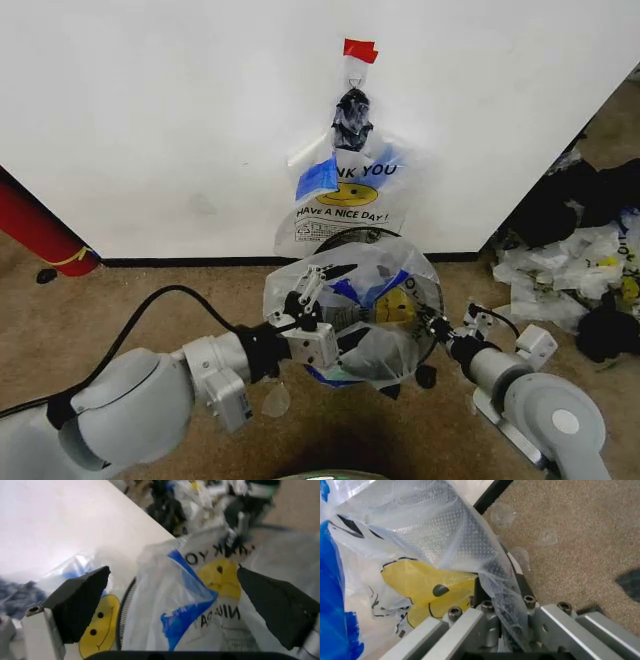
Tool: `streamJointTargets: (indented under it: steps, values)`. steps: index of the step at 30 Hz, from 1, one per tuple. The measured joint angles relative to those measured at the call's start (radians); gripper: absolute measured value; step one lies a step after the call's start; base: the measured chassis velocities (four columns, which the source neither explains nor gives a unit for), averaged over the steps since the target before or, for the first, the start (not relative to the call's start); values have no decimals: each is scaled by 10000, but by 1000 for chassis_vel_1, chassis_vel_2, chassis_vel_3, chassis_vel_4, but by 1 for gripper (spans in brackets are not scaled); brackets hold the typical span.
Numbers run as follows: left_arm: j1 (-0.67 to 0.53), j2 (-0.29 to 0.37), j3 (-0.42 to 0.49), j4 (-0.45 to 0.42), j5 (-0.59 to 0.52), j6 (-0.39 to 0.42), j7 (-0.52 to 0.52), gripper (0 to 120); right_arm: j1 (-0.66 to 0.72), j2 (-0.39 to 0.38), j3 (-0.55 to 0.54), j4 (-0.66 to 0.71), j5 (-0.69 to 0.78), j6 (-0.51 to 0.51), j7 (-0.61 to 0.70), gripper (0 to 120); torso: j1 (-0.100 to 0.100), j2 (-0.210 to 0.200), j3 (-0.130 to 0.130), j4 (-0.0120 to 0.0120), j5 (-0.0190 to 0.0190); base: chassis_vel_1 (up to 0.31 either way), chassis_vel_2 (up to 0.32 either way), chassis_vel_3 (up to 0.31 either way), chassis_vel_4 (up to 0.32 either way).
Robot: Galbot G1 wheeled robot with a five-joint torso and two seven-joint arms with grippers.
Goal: Pick up the garbage bag from the wall and place it over the trash bin.
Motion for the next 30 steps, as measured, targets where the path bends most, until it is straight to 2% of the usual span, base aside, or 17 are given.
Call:
streamJointTargets:
  steps: [3, 6, 7, 13, 19, 25, 27, 30]
  values:
    - [-1125, -347, 1239, 489, 179, 118, 157, 98, -58, -63, 158, 92, 24, 0, -6, 0, 1, 0, 0, -12, -11, 0, 0, 0, 0]
    - [-1500, -467, 1565, 691, 253, 188, 193, 97, -50, -80, 169, 118, 29, 7, -6, 0, 2, 0, 0, -9, 5, 0, 0, 0, 0]
    - [-1669, -509, 1713, 837, 383, 199, 245, 94, -50, -83, 169, 128, 34, 9, -6, 0, 2, 0, 1, -10, -2, 0, 0, 0, 0]
    - [-1493, -419, 1663, 1185, 1135, 81, 307, 90, -50, -75, 167, 109, 46, 25, -105, 0, 1, 0, 0, 0, -6, 0, 0, 0, 0]
    - [-1392, -343, 1486, 1294, 1565, 288, -155, 90, 18, -53, 153, 65, 40, 62, -146, 0, 1, 0, 0, -4, -3, 0, 0, 0, 0]
    - [-1215, -378, 1382, 1122, 1598, 590, -484, 68, 68, 14, 41, -64, -17, 68, -217, 0, 1, 0, 0, -3, -3, 0, 0, 0, 0]
    - [-1198, -378, 1382, 1106, 1597, 610, -485, 67, 70, 15, 39, -73, -29, 68, -222, 0, 1, 0, 0, -4, -4, 0, 0, 0, 0]
    - [-1169, -435, 1416, 1062, 1599, 735, -482, 52, 68, 15, 37, -89, -74, 69, -234, 0, 1, 0, 0, -4, -5, 0, 0, 0, 0]
